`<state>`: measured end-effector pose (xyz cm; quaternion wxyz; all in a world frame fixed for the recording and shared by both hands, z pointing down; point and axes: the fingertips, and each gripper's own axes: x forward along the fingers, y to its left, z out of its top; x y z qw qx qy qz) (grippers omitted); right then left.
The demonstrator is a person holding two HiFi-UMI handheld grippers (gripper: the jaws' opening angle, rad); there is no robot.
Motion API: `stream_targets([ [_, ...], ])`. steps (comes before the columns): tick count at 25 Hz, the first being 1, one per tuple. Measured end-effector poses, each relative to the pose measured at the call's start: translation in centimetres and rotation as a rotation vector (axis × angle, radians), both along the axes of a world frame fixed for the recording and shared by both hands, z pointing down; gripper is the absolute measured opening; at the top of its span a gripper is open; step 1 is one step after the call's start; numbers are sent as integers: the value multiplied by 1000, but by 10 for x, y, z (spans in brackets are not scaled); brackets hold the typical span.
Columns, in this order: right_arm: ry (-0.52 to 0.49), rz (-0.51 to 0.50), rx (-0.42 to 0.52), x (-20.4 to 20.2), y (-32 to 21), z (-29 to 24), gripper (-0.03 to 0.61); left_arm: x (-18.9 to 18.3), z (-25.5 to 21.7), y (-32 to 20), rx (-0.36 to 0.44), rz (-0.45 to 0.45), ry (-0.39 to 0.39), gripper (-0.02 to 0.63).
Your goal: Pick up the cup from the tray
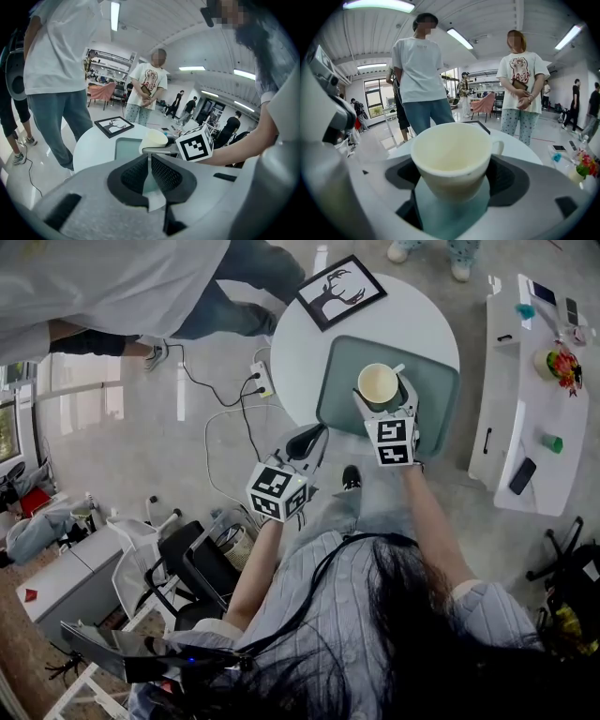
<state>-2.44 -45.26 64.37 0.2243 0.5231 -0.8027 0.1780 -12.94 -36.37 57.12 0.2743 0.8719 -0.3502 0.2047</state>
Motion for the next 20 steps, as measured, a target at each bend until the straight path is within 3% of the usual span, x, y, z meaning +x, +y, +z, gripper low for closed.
stream_targets([
  [7, -92, -19, 104, -8, 4, -61, 399, -8, -8, 4, 24, -21, 11, 16],
  [20, -132, 4, 236, -4, 44, -143, 399, -18, -33, 27, 98, -21, 63, 15],
])
